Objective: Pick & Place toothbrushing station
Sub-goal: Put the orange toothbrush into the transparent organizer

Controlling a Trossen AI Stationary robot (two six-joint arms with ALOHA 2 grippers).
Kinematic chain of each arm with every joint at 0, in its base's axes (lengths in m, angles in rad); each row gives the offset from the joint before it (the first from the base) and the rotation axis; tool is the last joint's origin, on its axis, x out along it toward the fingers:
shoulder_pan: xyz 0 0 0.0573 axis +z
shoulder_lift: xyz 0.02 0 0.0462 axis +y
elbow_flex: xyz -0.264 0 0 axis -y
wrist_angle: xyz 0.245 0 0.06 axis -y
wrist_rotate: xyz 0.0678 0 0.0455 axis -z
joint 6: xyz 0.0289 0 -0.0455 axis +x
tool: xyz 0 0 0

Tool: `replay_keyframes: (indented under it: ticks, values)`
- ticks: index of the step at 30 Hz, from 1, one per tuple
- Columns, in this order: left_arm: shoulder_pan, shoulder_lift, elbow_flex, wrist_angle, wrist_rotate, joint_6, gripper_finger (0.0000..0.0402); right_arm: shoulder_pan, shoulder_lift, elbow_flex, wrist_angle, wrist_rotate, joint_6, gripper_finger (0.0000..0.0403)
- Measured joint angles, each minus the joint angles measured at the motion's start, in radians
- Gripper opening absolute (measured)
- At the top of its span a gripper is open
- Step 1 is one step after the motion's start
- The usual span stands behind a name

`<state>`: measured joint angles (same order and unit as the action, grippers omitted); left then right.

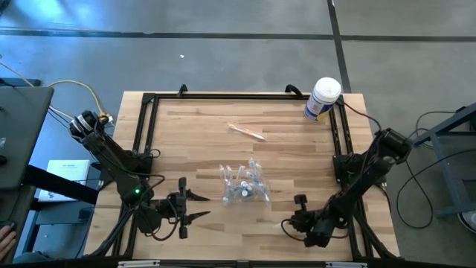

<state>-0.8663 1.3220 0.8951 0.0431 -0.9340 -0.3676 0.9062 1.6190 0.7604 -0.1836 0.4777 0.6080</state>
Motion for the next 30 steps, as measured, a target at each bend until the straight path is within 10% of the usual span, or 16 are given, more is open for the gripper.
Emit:
replay_keyframes:
  ticks: [20,25,30]
  values:
    - [-0.001,0.003,0.0,-0.023,0.056,-0.052,0.0175,0.182,-0.331,-0.017,0.062,0.722,-0.414,0.0003]
    - [0.0,0.003,0.0,-0.032,0.053,-0.052,0.0175,0.159,-0.432,-0.179,0.408,0.647,-0.591,0.0003]
    - [0.006,0.003,0.0,-0.035,0.053,-0.052,0.0175,0.035,-0.437,-0.423,1.151,0.248,-0.959,0.0003]
